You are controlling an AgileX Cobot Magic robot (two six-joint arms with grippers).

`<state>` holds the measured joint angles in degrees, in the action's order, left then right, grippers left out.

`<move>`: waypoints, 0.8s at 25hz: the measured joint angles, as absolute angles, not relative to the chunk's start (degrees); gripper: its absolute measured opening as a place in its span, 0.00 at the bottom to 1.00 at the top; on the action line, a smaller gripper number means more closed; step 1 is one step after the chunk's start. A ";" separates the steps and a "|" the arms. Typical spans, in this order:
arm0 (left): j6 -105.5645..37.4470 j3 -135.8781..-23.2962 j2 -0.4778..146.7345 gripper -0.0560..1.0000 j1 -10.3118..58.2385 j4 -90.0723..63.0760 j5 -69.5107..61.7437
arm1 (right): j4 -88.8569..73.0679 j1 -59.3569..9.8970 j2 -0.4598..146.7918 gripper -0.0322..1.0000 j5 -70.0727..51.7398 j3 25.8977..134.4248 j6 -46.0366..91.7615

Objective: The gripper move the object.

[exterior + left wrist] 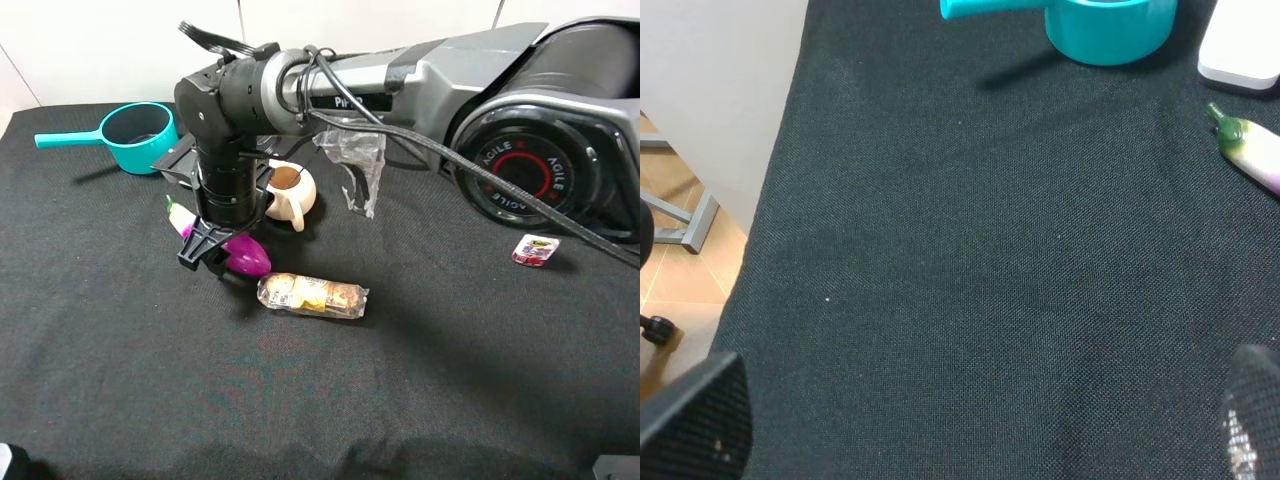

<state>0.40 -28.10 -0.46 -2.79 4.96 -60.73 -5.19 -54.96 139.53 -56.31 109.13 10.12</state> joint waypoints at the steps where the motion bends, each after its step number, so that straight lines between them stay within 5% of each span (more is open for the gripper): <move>1: 0.40 -28.10 -0.46 0.99 -2.79 4.96 -60.73 | -5.19 -54.96 139.53 0.61 -56.31 109.13 10.12; 6: 0.40 -28.10 -0.46 0.99 -2.79 4.96 -60.73 | -4.92 -54.96 139.53 0.70 -56.31 109.13 10.12; 20: 0.40 -28.10 -0.46 0.99 -2.79 4.96 -60.73 | -4.92 -54.96 139.03 0.70 -56.86 109.13 10.12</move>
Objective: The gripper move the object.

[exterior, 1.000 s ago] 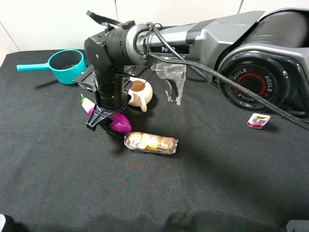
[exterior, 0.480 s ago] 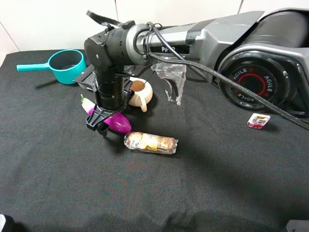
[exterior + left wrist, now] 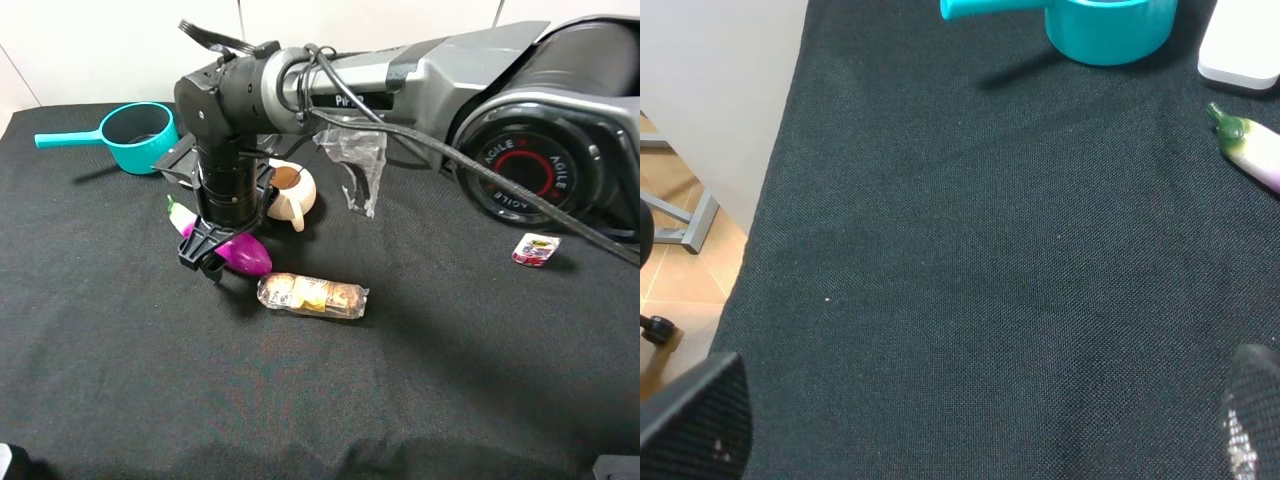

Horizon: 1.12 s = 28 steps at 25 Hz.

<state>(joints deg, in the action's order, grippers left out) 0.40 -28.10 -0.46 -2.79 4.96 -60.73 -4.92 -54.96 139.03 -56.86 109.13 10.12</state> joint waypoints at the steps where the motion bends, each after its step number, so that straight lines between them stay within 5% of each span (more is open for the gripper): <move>1: 0.40 -28.10 -0.46 0.99 -2.79 4.96 -60.73 | -4.92 -54.96 138.62 0.70 -56.92 109.13 10.12; 14: 0.40 -28.10 -0.46 0.99 -2.79 4.96 -60.73 | -2.37 -54.13 129.50 0.70 -61.75 109.20 9.86; 28: 0.40 -28.10 -0.46 0.99 -2.79 4.96 -60.73 | -1.46 -42.95 122.38 0.70 -69.59 109.26 8.99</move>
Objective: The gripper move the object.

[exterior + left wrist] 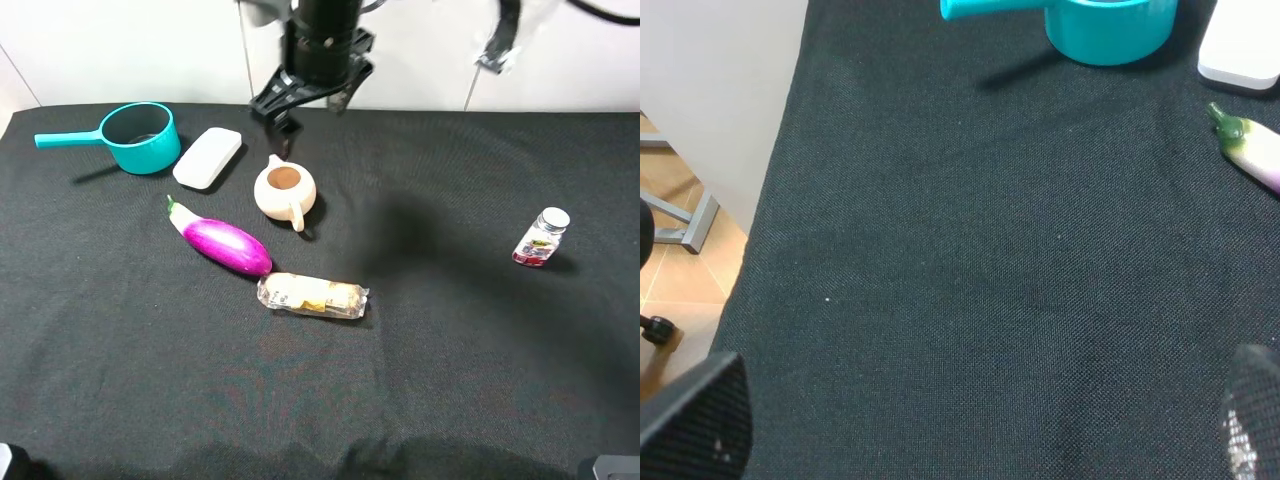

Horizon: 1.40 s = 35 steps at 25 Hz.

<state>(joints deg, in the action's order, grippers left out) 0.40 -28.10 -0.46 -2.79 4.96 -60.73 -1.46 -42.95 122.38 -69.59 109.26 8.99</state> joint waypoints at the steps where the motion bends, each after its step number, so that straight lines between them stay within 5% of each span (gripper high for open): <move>1: 0.40 -28.10 -0.46 0.99 -2.79 4.96 -60.73 | -1.46 -41.75 122.00 0.70 -69.87 109.26 8.99; 23: 0.40 -28.10 -0.46 0.99 -2.79 4.96 -60.73 | -3.15 -8.51 114.60 0.70 -69.90 107.71 8.82; 35: 0.40 -28.10 -0.46 0.99 -2.79 4.96 -60.73 | -3.84 6.40 93.95 0.70 -69.84 79.95 8.82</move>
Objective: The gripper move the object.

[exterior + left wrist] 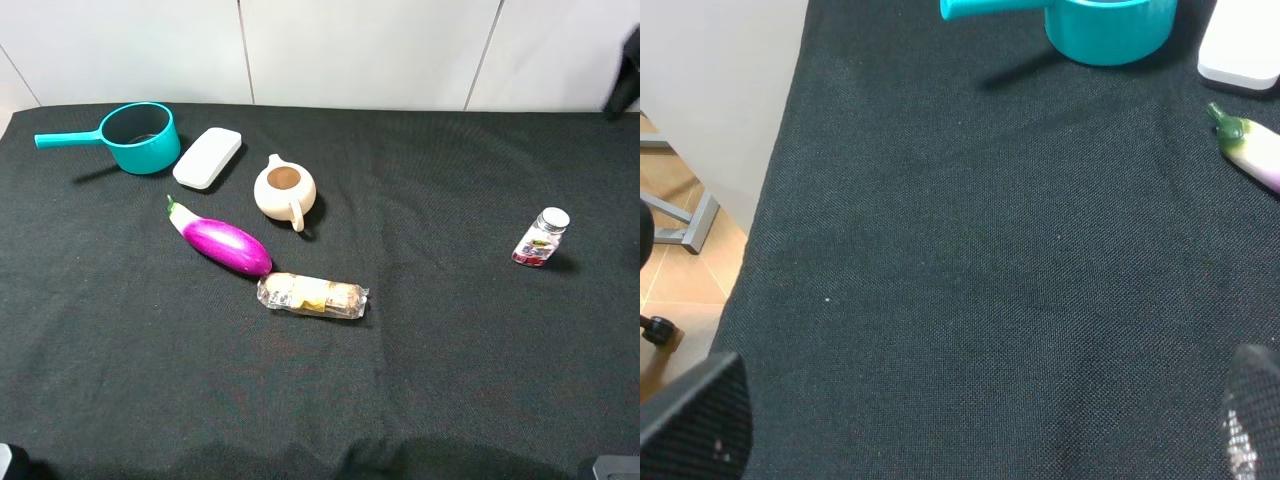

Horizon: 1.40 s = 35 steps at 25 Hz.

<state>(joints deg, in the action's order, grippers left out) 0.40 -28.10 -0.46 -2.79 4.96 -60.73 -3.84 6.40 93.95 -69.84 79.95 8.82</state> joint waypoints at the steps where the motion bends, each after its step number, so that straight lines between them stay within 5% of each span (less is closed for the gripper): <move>1: 0.40 -28.10 -0.46 0.99 -2.79 4.96 -60.73 | -3.79 7.05 91.72 0.70 -69.84 76.72 8.82; 17: 0.40 -28.10 -0.46 0.99 -2.79 4.96 -60.73 | -2.41 8.33 47.47 0.70 -60.51 38.55 7.52; 35: 0.40 -28.10 -0.46 0.99 -2.79 4.96 -60.73 | -1.45 8.33 13.16 0.70 -58.65 28.71 7.41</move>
